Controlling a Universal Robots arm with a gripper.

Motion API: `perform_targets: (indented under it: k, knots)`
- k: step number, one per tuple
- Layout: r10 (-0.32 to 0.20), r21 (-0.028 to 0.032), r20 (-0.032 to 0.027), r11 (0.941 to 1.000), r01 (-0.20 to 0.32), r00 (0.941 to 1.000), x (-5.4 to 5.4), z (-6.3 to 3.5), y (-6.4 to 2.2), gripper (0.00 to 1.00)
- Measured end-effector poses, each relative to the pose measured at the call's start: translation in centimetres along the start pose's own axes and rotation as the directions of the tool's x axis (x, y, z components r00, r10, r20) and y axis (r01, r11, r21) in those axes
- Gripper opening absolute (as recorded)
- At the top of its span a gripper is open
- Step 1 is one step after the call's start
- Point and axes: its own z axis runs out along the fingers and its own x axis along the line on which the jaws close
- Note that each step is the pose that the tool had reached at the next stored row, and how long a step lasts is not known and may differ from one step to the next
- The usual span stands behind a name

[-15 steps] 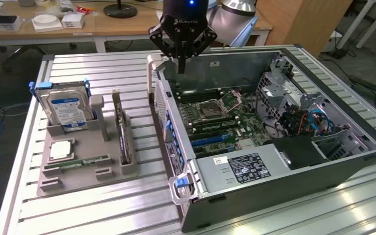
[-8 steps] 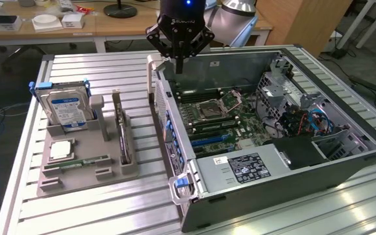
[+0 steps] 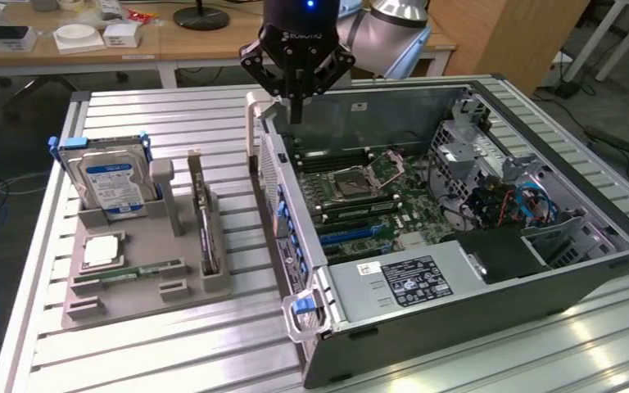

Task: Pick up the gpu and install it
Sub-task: 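Reach for the gpu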

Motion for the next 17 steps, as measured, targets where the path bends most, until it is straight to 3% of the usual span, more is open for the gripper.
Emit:
perform_targets:
  k: [17]
  knots:
    - [0.0, 0.0, 0.0, 1.0, 0.0, 1.0, 1.05, -0.03, -0.09, 0.1]
